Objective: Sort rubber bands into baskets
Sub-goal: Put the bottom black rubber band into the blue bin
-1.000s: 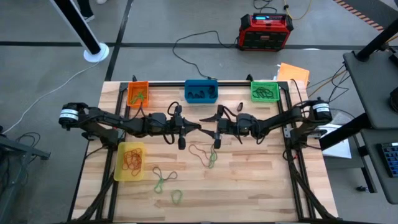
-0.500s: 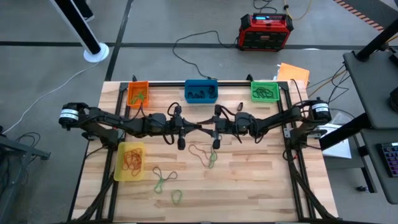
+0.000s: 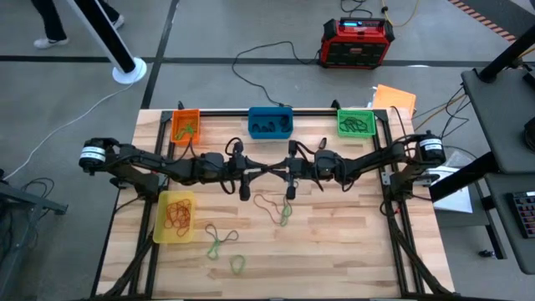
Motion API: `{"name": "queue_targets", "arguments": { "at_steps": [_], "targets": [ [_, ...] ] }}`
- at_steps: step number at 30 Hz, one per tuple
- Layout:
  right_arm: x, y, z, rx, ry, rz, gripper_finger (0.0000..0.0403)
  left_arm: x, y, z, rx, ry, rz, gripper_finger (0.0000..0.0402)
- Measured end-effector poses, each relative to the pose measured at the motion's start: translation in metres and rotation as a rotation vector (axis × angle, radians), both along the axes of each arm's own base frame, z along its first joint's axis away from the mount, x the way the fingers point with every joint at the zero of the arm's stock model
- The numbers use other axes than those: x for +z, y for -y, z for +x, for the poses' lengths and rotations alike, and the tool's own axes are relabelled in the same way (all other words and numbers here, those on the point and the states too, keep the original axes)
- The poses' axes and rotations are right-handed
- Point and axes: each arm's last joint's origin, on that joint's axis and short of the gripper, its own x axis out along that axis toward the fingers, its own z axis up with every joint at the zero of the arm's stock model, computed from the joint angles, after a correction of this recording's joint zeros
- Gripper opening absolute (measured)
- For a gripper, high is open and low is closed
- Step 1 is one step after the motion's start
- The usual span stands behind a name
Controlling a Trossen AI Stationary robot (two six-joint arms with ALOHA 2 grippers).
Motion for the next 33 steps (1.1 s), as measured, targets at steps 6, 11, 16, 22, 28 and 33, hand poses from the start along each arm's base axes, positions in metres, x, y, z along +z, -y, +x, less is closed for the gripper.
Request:
{"name": "queue_targets", "arguments": {
  "at_steps": [6, 11, 16, 22, 28, 33],
  "targets": [
    [0.002, 0.019, -0.004, -0.151, -0.021, 0.06, 0.0009, -0.01, -0.002, -0.003, 0.09, -0.107, -0.021, 0.0151],
    [0.004, 0.053, -0.007, -0.365, -0.183, 0.185, 0.0009, -0.02, -0.002, -0.012, 0.116, -0.25, -0.068, 0.0193],
    [0.017, 0.102, 0.0, -0.538, -0.458, 0.299, 0.0009, -0.017, -0.002, -0.023, 0.126, -0.322, -0.087, 0.0198],
    [0.023, 0.155, 0.012, -0.647, -0.614, 0.32, 0.0009, -0.002, -0.002, -0.04, 0.141, -0.333, -0.096, 0.0191],
    [0.016, 0.189, 0.024, -0.56, -0.64, 0.402, 0.0009, 0.004, -0.001, -0.055, 0.176, -0.368, -0.186, 0.019],
    [0.005, 0.199, 0.032, -0.557, -0.664, 0.432, 0.0009, -0.001, -0.001, -0.062, 0.195, -0.439, -0.232, 0.019]
  ]
}}
